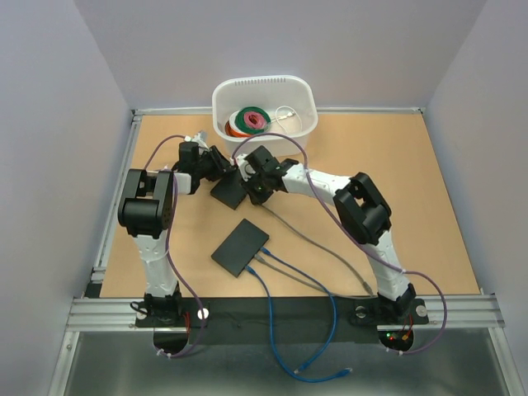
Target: Insert the plug into the switch port
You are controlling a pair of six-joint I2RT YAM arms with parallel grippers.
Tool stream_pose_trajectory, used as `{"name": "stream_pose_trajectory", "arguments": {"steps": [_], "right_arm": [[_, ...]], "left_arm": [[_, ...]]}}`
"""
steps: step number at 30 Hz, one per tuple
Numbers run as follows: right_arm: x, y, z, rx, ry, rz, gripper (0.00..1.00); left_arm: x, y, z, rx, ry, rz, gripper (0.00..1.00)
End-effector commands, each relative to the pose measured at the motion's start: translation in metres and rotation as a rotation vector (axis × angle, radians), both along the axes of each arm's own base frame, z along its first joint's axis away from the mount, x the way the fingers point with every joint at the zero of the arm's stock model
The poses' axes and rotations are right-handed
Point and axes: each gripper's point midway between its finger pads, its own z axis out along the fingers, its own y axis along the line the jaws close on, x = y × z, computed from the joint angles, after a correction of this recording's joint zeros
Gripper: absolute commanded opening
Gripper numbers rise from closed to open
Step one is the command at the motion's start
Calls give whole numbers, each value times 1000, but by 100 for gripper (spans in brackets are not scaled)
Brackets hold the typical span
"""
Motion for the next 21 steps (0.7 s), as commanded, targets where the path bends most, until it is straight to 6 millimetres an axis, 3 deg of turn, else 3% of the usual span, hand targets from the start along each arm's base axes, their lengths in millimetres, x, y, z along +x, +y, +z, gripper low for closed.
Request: {"name": "stream_pose_trajectory", "arguments": {"steps": [1, 9, 21], "right_arm": [[-23, -2, -18, -62, 95, 18, 0], [-5, 3, -15, -86, 42, -14, 0], [10, -6, -10, -111, 0, -42, 1]], "left_arm": [[-12, -1, 6, 20, 1, -25, 47], [-19, -1, 1, 28, 9, -30, 47], [-19, -2, 7, 25, -5, -34, 47]]}}
